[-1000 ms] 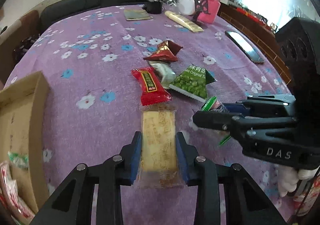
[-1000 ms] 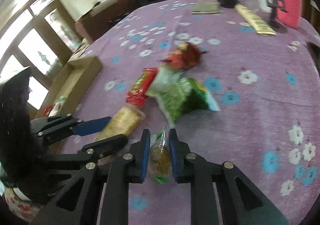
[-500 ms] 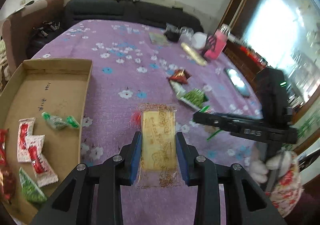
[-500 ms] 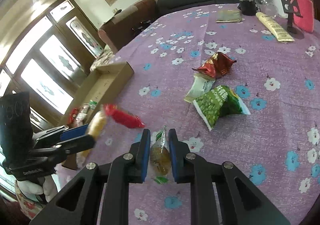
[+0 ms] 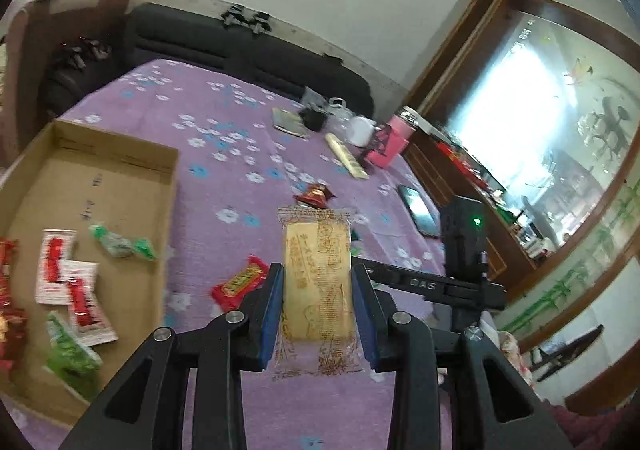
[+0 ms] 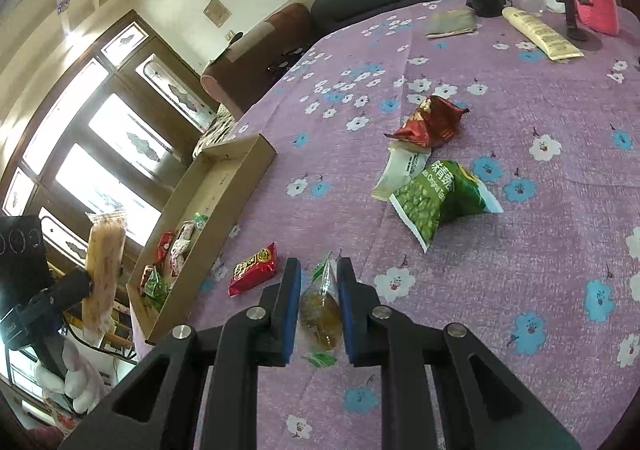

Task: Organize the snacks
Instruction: 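Carry the pastry bar and clear candy over the cardboard tray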

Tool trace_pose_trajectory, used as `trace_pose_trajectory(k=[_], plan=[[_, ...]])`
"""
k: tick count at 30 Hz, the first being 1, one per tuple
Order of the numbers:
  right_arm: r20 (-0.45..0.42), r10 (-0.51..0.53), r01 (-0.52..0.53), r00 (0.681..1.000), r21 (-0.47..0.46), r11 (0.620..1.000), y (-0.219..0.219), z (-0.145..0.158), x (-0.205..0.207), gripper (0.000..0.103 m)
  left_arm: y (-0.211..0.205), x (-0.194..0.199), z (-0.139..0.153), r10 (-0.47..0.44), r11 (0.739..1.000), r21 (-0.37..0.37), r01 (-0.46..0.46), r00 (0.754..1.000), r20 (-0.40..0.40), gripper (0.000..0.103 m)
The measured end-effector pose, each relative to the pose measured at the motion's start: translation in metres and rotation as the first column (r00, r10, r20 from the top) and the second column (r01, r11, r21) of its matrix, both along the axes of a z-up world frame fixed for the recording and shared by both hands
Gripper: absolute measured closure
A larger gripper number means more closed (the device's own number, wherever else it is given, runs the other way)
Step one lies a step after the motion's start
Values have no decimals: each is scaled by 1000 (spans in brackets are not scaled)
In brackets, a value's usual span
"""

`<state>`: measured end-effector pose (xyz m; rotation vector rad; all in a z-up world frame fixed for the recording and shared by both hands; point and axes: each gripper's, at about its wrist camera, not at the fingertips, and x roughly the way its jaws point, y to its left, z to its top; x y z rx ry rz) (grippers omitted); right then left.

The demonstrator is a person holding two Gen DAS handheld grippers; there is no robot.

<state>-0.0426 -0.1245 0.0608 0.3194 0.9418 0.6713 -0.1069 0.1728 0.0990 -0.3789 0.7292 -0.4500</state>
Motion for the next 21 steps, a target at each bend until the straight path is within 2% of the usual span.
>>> trace_pose_trajectory(k=[4, 6, 11, 15, 21], plan=[[-11, -27, 27, 1000, -15, 1000, 1, -4, -2, 85, 17, -8, 0, 72, 996, 53, -73, 997, 25, 68], [-21, -46, 46, 999, -26, 999, 2, -5, -3, 85, 28, -15, -2, 90, 994, 54, -91, 995, 32, 68], [-62, -61, 63, 996, 36, 997, 9, 2, -8, 85, 55, -22, -4, 143, 985, 86, -147, 988, 49, 68], [-42, -17, 19, 999, 38, 999, 45, 23, -10, 85, 86, -22, -9, 202, 974, 97, -204, 979, 38, 68], [-9, 80, -80, 997, 0, 997, 119, 49, -2, 85, 130, -1, -14, 277, 945, 179, -274, 961, 6, 68]])
